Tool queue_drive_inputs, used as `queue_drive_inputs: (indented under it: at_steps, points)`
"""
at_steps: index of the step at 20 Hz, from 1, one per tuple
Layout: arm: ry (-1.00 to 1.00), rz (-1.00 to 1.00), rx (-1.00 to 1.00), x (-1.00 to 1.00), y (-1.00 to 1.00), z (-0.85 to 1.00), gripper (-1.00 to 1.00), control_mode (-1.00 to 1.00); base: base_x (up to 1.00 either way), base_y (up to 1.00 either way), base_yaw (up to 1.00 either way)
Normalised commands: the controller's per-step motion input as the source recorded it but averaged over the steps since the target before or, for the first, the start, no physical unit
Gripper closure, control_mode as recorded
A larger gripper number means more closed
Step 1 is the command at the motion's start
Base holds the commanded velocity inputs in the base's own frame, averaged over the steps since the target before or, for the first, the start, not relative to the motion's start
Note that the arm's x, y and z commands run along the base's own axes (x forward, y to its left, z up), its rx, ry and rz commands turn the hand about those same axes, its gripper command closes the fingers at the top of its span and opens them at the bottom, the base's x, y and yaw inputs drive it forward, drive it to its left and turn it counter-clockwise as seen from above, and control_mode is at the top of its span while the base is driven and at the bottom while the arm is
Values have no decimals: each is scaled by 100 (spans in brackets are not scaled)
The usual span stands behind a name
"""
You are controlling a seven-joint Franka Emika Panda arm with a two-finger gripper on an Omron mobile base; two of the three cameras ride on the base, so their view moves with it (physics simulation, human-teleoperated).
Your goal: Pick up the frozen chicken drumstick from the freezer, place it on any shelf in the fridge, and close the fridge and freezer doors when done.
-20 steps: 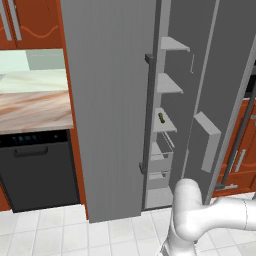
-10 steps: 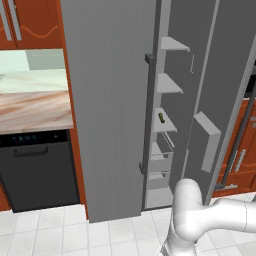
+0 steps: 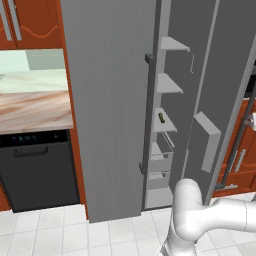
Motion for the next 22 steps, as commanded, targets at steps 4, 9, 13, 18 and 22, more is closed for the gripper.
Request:
queue_drive_inputs:
  at_steps: [4,9,13,18,22]
  points:
    - [0,0,0,20,0,-5,-100,-100,0,0,0]
    - [0,0,0,3,0,-2,-100,-100,0,0,0]
    - [-1,0,0,0,35,-1,-100,-100,0,0,0]
    - [-2,0,0,-10,78,-3,-100,-100,0,0,0]
    - [0,0,0,-10,89,0,-100,-100,0,0,0]
